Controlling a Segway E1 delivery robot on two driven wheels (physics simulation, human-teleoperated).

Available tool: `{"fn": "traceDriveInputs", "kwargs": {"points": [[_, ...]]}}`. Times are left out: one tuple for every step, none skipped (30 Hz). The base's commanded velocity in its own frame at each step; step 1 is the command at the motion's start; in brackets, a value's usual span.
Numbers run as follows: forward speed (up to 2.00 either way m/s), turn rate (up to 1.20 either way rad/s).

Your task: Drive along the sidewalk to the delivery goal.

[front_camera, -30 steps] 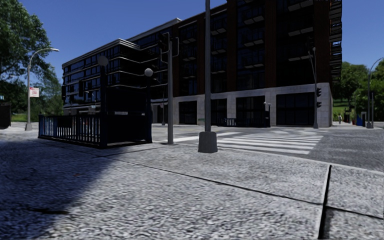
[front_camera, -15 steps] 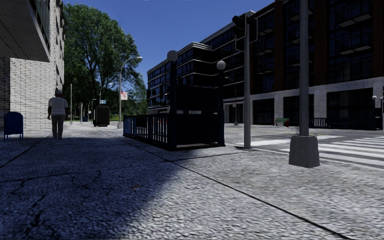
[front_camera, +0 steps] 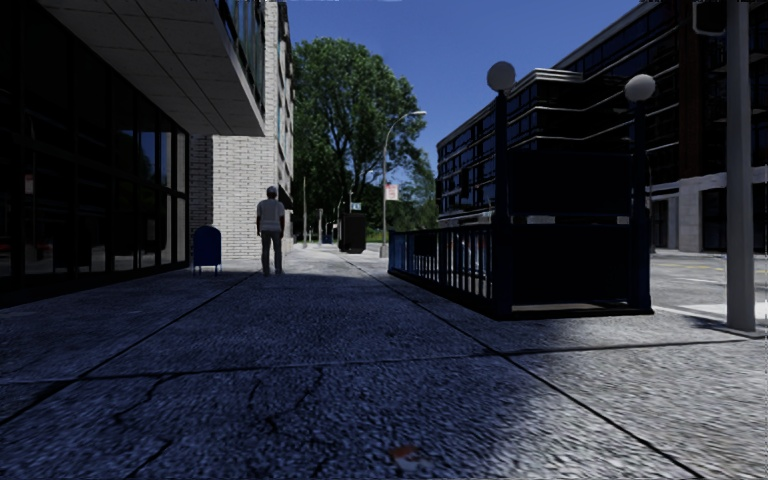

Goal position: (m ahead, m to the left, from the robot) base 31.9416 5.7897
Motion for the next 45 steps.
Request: {"fn": "traceDriveInputs", "kwargs": {"points": [[1.87,0.00],[1.87,0.00],[1.87,0.00],[1.87,0.00],[1.87,0.00],[1.87,0.00],[1.87,0.00],[1.87,0.00],[1.87,0.00],[1.87,0.00],[1.87,0.00],[1.87,0.00],[1.87,0.00],[1.87,0.00],[1.87,0.00],[1.87,0.00],[1.87,0.14],[1.87,0.14],[1.87,0.60],[1.87,0.81],[1.87,0.92],[1.87,0.94],[1.87,0.94],[1.87,0.77],[1.87,0.37],[1.87,0.20],[1.87,0.07],[1.87,0.02],[1.87,0.02],[1.87,0.01],[1.87,0.00],[1.87,0.00],[1.87,0.00],[1.87,0.00],[1.87,0.00],[1.87,0.00],[1.87,0.00],[1.87,0.00],[1.87,0.00],[1.87,0.00],[1.87,0.00],[1.87,0.00],[1.87,0.00],[1.87,0.00],[1.87,0.00]]}}
